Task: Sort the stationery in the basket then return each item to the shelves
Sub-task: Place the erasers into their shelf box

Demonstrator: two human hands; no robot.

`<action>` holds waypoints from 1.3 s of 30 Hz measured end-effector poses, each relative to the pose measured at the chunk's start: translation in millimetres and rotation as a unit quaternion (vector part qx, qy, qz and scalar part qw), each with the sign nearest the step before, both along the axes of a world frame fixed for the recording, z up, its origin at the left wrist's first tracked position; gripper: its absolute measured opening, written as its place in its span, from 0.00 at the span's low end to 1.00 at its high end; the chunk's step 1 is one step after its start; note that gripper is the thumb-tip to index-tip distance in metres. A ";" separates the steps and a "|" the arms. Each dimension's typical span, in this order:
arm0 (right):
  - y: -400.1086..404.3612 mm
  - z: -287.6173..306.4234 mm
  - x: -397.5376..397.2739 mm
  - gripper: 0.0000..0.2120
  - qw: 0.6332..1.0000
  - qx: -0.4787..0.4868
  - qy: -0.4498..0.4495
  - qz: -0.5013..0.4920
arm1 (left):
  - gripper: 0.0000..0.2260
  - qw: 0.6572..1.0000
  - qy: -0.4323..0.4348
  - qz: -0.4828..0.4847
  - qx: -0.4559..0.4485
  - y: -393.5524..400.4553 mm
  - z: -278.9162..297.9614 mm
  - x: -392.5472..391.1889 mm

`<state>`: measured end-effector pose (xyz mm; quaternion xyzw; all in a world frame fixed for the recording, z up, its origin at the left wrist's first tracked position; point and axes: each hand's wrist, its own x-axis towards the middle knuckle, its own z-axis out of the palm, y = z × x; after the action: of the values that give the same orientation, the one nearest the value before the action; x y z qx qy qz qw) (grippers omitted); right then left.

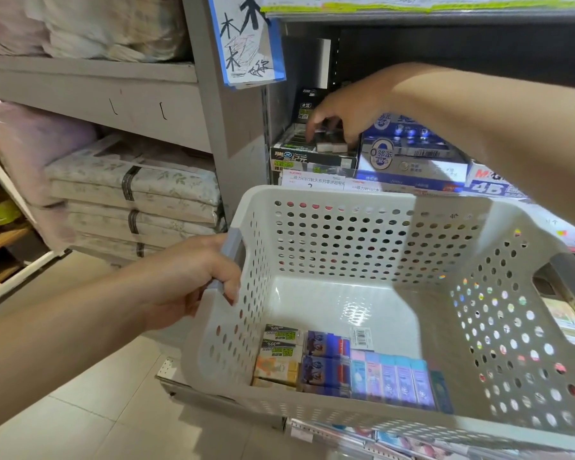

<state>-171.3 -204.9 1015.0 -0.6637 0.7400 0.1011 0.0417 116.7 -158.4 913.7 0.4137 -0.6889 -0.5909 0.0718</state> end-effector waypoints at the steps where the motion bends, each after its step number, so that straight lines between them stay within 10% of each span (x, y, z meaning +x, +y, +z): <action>1: -1.2 -2.9 -2.6 0.23 0.999 -0.028 0.006 0.021 | 0.28 1.000 0.002 -0.003 0.001 -0.5 -0.1 -0.1; 7: -6.9 -4.7 -5.7 0.19 1.000 -0.001 -0.030 -0.003 | 0.27 1.000 0.012 -0.024 0.016 -5.2 -2.3 -0.2; 19: -12.9 -16.6 7.9 0.18 0.914 -0.047 -0.389 -0.110 | 0.27 0.999 0.015 -0.024 0.014 -7.1 -5.3 -2.8; 28: 17.3 -19.0 10.8 0.21 0.945 -0.070 -0.315 -0.055 | 0.28 1.000 -0.001 0.004 0.003 -1.1 -4.8 -8.4; 31: 33.7 -19.9 18.5 0.20 0.969 -0.218 -0.113 -0.006 | 0.28 1.000 0.002 0.021 0.013 2.6 -5.1 -10.0; 34: 67.8 -29.8 42.1 0.12 0.913 -0.373 -0.148 0.074 | 0.27 0.999 0.007 0.029 0.018 7.1 -5.3 -11.8; 39: 120.8 -76.9 90.4 0.13 0.946 -0.219 -0.153 0.182 | 0.24 1.000 0.005 0.020 0.012 12.7 -6.5 -15.3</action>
<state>-81.0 -84.1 938.2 -0.7873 0.5952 -0.1605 -0.0108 101.5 -145.7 907.3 0.4251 -0.6733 -0.5994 0.0817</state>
